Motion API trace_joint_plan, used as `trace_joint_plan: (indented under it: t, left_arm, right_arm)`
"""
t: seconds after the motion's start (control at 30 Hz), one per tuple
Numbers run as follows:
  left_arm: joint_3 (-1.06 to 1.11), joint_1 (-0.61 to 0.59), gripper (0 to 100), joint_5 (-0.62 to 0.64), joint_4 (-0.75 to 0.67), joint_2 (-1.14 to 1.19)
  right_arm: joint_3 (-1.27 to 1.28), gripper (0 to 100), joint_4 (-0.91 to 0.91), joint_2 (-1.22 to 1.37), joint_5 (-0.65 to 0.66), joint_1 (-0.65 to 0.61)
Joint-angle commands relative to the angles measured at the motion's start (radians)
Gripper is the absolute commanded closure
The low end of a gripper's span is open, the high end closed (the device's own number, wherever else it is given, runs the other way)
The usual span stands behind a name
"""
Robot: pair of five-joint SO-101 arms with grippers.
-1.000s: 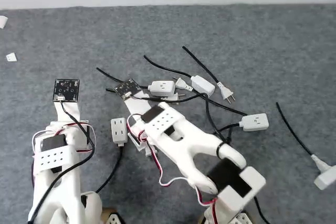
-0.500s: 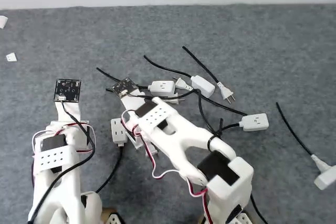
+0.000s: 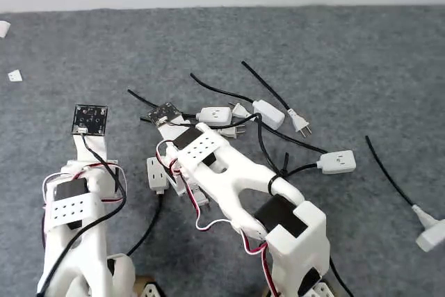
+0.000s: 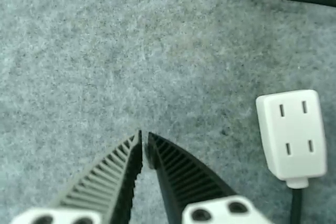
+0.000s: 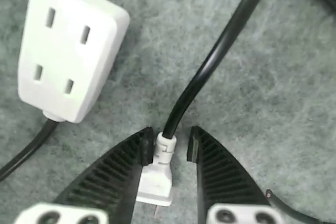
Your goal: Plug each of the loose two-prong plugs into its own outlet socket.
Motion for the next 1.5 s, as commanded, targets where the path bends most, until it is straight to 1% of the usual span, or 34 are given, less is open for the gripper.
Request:
trace_joint_plan:
  t: [0.0, 0.13, 0.47, 0.6, 0.73, 0.8, 0.87, 0.97, 1.07, 1.17, 1.27, 1.37, 1.47]
  left_arm:
    - [-0.044, -0.002, 98, -0.015, -0.008, 0.0]
    - [-0.042, -0.002, 98, -0.017, -0.008, -0.002]
    - [-0.042, -0.002, 98, -0.017, -0.008, -0.003]
    - [-0.042, -0.002, 98, -0.017, -0.008, -0.003]
    - [-0.042, -0.002, 98, -0.017, -0.008, -0.003]
    - [-0.041, -0.002, 98, -0.017, -0.008, -0.003]
    - [-0.042, -0.002, 98, -0.017, -0.006, -0.005]
    - [-0.045, -0.002, 98, -0.015, -0.003, -0.005]
    - [-0.045, -0.002, 98, -0.015, -0.005, 0.002]
    - [-0.045, 0.006, 98, -0.011, -0.003, 0.003]
    - [-0.042, 0.028, 98, -0.009, 0.0, 0.006]
    - [-0.053, 0.032, 98, -0.012, 0.012, 0.044]
    - [-0.127, 0.041, 98, -0.015, 0.046, 0.167]
  right_arm:
    - [0.031, 87.5, 0.012, -0.048, -0.023, -0.007]
    - [0.046, 87.5, -0.008, -0.053, -0.054, -0.007]
    - [0.046, 88.0, -0.018, -0.051, -0.058, -0.007]
    - [0.046, 94.5, -0.021, -0.05, -0.058, 0.001]
    - [0.046, 95.3, -0.021, -0.05, -0.057, 0.018]
    - [0.044, 98.9, -0.019, -0.054, -0.052, 0.038]
    - [0.044, 98.7, -0.007, -0.074, -0.049, 0.056]
    - [0.054, 99.1, 0.042, -0.17, -0.005, 0.059]
    - [0.117, 99.1, 0.048, -0.309, 0.049, 0.062]
    - [0.198, 99.1, 0.05, -0.486, 0.152, 0.051]
    - [0.276, 99.1, 0.045, -0.679, 0.247, 0.005]
    - [0.387, 99.1, -0.021, -0.866, 0.284, -0.031]
    - [0.514, 99.1, -0.124, -1.041, 0.288, -0.035]
